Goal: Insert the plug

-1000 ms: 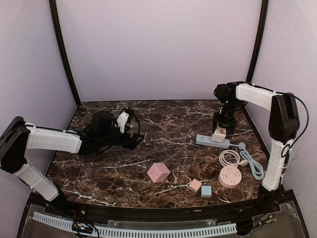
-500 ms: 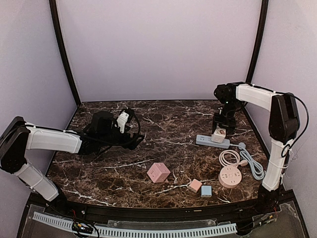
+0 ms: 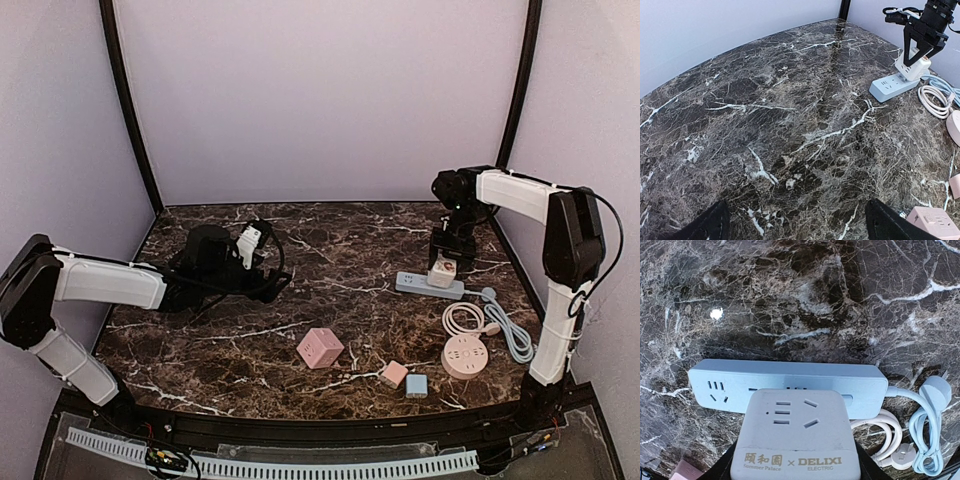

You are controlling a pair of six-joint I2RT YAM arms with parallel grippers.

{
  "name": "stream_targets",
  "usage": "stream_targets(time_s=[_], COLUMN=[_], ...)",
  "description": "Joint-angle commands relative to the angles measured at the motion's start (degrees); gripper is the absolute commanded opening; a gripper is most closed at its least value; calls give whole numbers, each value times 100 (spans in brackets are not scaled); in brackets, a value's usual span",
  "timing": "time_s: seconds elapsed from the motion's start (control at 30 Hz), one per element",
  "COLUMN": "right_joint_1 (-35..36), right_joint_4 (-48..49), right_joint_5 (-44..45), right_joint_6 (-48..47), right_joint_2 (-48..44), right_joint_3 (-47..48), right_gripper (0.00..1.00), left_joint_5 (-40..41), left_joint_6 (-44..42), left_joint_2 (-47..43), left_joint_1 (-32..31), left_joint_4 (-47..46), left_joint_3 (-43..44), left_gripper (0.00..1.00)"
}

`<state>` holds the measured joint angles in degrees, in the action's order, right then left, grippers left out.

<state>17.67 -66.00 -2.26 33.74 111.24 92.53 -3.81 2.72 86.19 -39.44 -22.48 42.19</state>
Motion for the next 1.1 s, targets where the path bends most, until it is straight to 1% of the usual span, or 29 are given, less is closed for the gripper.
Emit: stream_targets(time_s=[0.0,0.27,0.57,0.97,1.07], right_joint_1=[-1,4,0,32,46], right_joint_4=[14,207,247,242,225], right_joint_5=[208,-8,33,206,386], right_joint_6=[42,21,-37,-122,-142], right_joint_2=[-46,-33,34,-8,-22], right_joint_3=[-60,-134,-228,-498,-506], right_gripper=[0,0,0,0,0], left_joint_5=[-6,-5,4,5,0], left_joint_6=[-49,-44,-44,-52,-53], left_joint_2=[-13,-23,-7,22,52], left_joint_1=[7,8,11,7,4], left_joint_4=[-42,-37,-38,-46,-25], left_joint_3=[-97,-99,-99,-75,-44], left_gripper=[95,95,95,95,95])
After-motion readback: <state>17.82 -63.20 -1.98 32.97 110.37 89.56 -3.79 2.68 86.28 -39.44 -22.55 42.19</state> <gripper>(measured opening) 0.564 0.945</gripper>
